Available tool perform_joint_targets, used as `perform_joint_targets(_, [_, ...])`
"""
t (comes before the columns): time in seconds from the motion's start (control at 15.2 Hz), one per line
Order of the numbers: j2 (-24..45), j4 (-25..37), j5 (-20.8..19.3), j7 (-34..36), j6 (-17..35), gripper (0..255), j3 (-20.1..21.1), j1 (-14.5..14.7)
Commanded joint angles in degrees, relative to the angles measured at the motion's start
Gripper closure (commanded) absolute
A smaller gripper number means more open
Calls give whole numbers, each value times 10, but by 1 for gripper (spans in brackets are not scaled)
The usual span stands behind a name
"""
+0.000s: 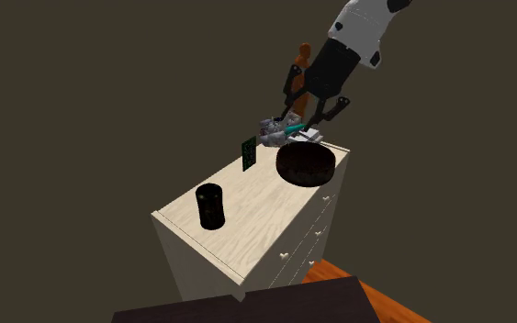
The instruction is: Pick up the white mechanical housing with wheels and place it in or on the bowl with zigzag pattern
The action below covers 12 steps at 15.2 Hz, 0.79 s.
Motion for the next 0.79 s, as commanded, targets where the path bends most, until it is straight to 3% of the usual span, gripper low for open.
perform_joint_targets(0.0, [46, 64, 12, -8, -29, 255, -6, -7])
perform_joint_targets(0.4, [198, 280, 57, -25, -122, 255, -12, -55])
perform_joint_targets(0.73, [206, 253, 60, -39, -91, 255, -9, -54])
